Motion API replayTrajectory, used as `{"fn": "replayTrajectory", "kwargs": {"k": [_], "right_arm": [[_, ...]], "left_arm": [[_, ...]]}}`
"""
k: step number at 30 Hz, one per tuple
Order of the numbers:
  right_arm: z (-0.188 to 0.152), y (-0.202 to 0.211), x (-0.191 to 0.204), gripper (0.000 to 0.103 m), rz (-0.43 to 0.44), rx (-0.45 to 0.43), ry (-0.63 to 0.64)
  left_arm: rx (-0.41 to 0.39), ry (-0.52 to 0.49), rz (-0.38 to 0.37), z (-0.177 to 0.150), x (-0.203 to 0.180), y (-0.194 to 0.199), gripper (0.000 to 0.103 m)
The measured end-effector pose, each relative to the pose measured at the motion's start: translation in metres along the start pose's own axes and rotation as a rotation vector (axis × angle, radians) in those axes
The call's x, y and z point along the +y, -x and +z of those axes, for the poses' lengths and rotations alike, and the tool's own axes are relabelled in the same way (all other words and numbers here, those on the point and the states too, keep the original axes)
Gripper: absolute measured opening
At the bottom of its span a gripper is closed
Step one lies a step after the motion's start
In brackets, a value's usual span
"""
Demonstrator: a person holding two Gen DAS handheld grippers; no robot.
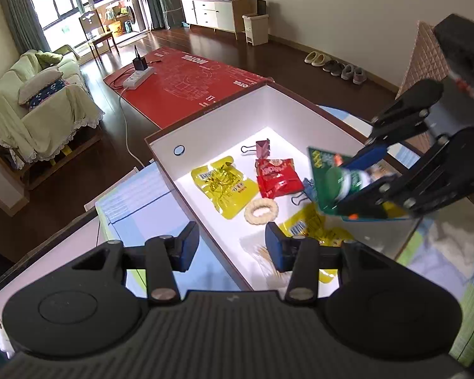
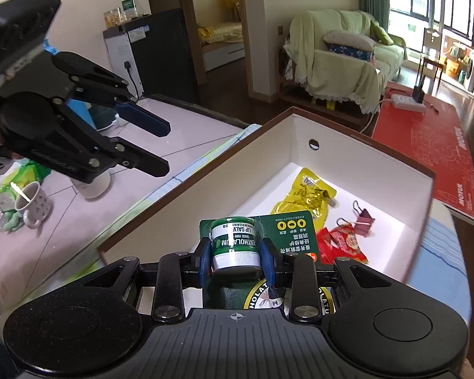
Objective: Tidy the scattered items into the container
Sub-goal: 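Carry the yellow packet and green salve card over the box with both tools, then open both tools to drop the salve card and yellow packet into the box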
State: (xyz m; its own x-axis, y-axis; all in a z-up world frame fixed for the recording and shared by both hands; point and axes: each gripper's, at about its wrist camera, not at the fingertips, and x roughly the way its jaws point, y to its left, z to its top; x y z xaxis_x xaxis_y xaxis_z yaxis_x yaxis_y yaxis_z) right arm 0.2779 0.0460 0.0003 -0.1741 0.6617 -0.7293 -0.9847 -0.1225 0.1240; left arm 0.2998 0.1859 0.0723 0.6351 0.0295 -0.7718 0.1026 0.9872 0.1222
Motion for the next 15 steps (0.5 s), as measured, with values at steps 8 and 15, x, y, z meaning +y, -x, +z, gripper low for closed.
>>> {"fn": "replayTrajectory", "kwargs": {"k": [8,15], "right_arm": [[0.020,-0.048,-0.015,0.032,-0.013,-0.001,-0.066],[0.028,-0.073,-0.027,0.072,-0.057,-0.131,-0.174]], "left_arm": [[0.006,0.027,0.025,0.004,0.023,-0.016,0.042],[0.009,0.064,0.046,0.011,0.042,-0.035,0.042]]}}
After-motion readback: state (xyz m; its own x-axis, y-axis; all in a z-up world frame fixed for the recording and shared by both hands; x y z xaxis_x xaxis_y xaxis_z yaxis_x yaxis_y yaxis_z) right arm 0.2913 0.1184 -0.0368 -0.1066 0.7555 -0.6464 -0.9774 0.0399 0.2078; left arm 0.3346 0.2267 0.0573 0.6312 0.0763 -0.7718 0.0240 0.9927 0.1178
